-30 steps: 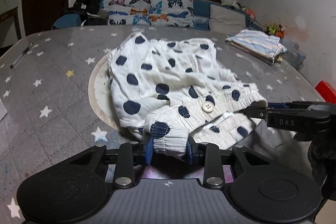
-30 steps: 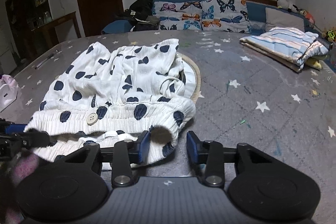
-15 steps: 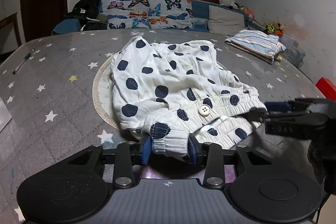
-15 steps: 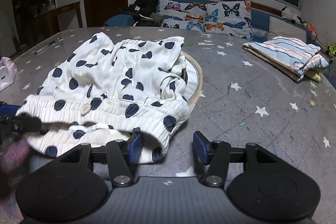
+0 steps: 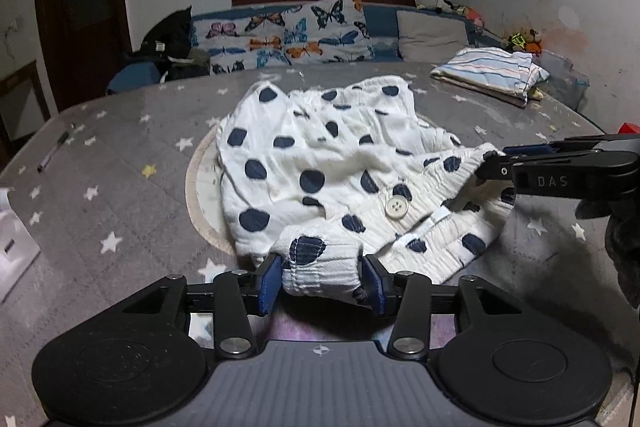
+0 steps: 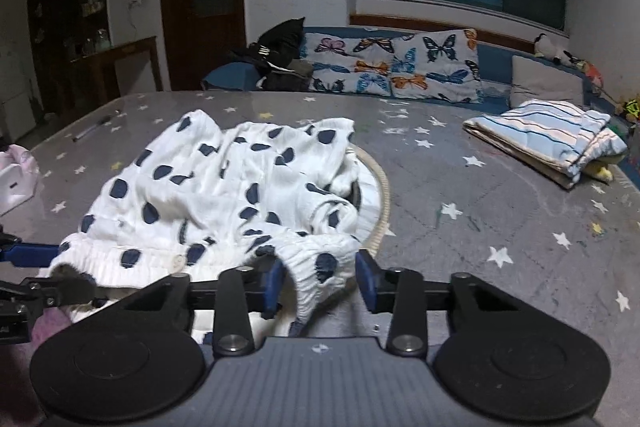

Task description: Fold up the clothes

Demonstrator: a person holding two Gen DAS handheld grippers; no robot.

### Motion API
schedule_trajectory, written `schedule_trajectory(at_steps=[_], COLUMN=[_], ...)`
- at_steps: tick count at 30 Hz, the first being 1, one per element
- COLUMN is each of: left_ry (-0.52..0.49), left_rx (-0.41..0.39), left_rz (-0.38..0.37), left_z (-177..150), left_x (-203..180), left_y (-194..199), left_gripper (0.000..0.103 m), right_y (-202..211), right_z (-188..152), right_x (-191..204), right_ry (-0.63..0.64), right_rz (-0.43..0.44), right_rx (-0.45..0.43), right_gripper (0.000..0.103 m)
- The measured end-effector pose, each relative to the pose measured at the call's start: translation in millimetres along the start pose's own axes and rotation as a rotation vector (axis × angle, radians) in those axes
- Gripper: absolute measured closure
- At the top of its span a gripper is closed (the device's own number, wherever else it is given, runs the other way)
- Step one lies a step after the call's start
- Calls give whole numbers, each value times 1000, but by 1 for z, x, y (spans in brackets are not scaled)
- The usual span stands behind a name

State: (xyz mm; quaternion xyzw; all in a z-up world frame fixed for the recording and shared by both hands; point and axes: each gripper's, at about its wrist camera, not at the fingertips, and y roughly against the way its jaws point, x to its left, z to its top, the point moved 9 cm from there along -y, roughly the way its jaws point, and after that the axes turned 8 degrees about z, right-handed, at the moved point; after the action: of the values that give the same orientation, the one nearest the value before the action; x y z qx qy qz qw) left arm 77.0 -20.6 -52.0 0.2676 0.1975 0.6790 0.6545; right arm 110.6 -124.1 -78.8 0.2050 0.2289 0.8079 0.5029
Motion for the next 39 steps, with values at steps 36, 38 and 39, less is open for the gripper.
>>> schedule_trajectory(at_steps=[36, 38, 39], left_ry=[-73, -76, -79], left_rx=[0, 17, 24], left_rz=[-221, -222, -222], left_z=[-55, -60, -61], left_x=[6, 8, 9], left_y=[77, 76, 76], left_gripper=[70, 68, 68], right_y=[102, 103, 104], right_z=[-70, -79, -82], right_x=[36, 39, 41], right_ry=[56, 85, 99], right_rz=[218, 236, 243], right_rx=[145, 169, 178], right_gripper=[94, 93, 91])
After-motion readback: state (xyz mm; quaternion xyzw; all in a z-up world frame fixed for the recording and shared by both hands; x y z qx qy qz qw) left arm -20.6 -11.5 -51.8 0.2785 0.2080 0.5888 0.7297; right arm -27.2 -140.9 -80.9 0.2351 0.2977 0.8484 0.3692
